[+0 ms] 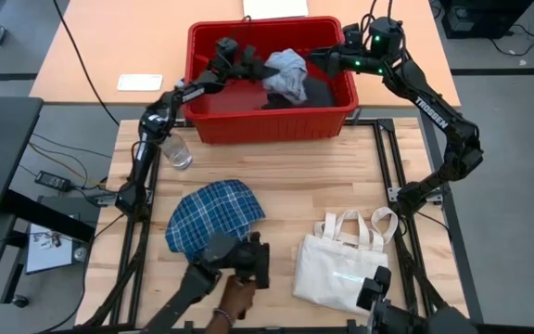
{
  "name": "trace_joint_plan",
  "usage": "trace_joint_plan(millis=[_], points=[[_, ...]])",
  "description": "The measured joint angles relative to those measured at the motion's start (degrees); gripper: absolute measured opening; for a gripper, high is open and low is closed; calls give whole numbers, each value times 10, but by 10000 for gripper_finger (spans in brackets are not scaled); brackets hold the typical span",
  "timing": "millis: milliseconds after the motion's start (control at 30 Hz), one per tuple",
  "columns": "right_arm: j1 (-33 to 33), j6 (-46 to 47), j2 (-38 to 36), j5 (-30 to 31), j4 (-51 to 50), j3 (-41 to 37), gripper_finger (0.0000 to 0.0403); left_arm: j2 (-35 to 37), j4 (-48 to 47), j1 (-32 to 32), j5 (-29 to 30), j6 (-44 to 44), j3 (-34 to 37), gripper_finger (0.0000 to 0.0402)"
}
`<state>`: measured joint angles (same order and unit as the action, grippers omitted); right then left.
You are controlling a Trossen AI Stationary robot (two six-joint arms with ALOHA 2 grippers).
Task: Fold laundry
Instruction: Remove the gray shirt from the red bin
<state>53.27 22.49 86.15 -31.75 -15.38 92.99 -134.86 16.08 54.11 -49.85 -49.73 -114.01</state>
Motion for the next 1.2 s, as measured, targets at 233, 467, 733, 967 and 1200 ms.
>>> trace_joint_plan(millis=[233,467,733,967,1200], points=[[35,13,0,-15,13,0,286,42,41,22,-59,-41,0,37],[59,25,0,-29,29,0,286,102,28,20,-158,-78,0,37],[65,46,0,-60,33,0,286,224,-252,-29,-216,158,-1,37],[65,48,0,-59,34,0,286,293,-752,-77,-130,536,0,37],[64,50,0,-53,35,0,286,333,-948,-145,-128,652,0,37]])
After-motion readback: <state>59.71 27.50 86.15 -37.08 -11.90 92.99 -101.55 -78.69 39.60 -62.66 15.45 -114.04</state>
